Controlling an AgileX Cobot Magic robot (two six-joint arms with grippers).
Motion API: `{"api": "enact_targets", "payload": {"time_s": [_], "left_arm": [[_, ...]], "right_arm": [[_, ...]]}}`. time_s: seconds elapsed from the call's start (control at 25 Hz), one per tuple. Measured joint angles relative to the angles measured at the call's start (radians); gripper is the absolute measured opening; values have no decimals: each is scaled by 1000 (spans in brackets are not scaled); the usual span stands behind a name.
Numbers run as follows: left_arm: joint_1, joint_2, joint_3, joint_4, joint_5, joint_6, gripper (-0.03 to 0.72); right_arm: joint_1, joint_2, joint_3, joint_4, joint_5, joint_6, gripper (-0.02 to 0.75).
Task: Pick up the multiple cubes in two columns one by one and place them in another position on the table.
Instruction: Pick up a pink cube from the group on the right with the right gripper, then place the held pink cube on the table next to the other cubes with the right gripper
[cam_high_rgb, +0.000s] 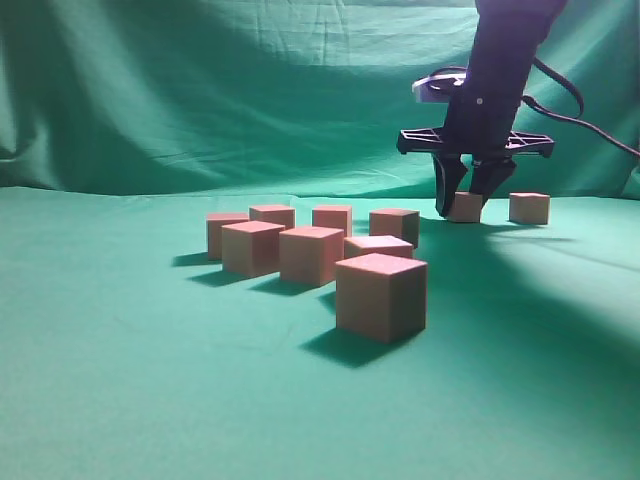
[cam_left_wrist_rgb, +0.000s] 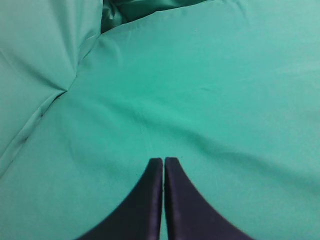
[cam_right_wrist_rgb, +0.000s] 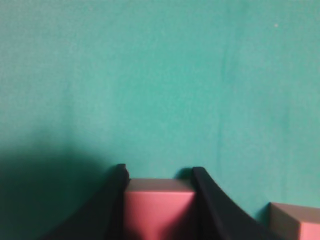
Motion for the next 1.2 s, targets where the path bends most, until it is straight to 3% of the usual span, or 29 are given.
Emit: {"api": "enact_targets", "payload": {"time_s": [0.4,0.6,0.8,0.96,1.2], "left_arm": [[0,0,0,0,0,0,0],[0,0,0,0,0,0,0],[0,0,0,0,0,0,0],[0,0,0,0,0,0,0],[0,0,0,0,0,0,0]], "right_arm": [[4,-114,-83,0,163,-4,265],[42,-276,-90,29,310,-2,265],[102,-445,-80,35,345,-2,265],[170,-618,31,35,345,-9,265],[273,-882,392,35,347,-21,265]]}}
